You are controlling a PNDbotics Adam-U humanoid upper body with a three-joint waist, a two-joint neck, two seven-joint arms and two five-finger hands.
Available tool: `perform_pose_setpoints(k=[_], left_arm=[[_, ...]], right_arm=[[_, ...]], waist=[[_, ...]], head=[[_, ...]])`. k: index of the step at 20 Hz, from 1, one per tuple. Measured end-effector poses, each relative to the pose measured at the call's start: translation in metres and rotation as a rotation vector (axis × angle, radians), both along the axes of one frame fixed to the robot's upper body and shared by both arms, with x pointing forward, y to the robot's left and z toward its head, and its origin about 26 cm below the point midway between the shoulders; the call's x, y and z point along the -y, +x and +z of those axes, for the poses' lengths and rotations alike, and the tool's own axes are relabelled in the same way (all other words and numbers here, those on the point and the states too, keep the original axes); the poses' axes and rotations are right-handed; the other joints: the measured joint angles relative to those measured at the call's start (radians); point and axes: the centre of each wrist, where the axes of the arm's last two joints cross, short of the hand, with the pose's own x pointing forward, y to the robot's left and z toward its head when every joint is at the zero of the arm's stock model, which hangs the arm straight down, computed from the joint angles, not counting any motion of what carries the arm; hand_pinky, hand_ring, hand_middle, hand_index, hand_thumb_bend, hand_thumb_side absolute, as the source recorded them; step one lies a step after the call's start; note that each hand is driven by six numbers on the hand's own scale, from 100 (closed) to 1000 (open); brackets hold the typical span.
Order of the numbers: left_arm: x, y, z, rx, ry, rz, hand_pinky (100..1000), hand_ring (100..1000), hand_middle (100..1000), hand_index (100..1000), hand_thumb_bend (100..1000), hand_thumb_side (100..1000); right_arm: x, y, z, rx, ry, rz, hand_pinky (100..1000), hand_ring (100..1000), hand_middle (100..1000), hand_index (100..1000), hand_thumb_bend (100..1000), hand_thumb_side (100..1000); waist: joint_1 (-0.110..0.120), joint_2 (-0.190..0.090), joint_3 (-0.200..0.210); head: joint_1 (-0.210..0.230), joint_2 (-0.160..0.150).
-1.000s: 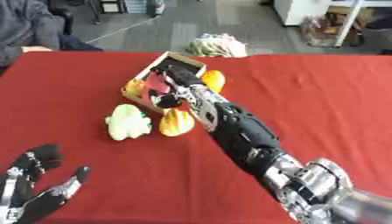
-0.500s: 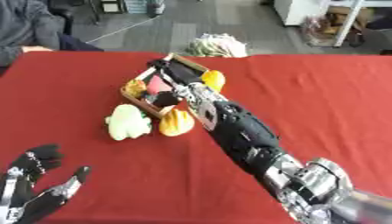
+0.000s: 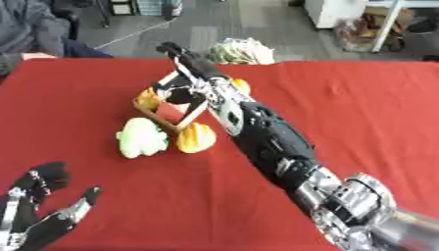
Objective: Pick up objects on the table and place them in the box.
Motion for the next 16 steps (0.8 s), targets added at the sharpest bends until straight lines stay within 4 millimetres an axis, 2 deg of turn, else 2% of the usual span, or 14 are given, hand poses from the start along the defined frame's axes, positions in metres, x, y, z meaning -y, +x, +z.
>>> perform_pose_setpoints(k=[8, 11, 16], left_arm=[[0.0, 0.0, 0.0, 0.001, 0.0, 0.004, 734, 712, 540, 711, 688, 195], [-0.001, 0.0, 0.0, 0.002, -0.001, 0.009, 734, 712, 540, 711, 690, 196], [-0.002, 0.0, 0.0, 0.003, 0.0, 0.017, 733, 712, 539, 711, 691, 196]], right_arm=[[0.01, 0.002, 0.006, -0.028, -0.022, 0.027, 888, 907, 946, 978, 285, 313], [0.02, 0.004, 0.01, -0.041, -0.04, 0.014, 891, 911, 952, 981, 266, 243], [0.047, 0.009, 0.015, -0.058, -0.048, -0.104, 881, 898, 932, 973, 270, 190]], waist=[[0.0, 0.0, -0.014], [0.0, 0.001, -0.022], [0.0, 0.001, -0.037]], head=[[0.007, -0.001], [0.008, -0.001], [0.015, -0.001]])
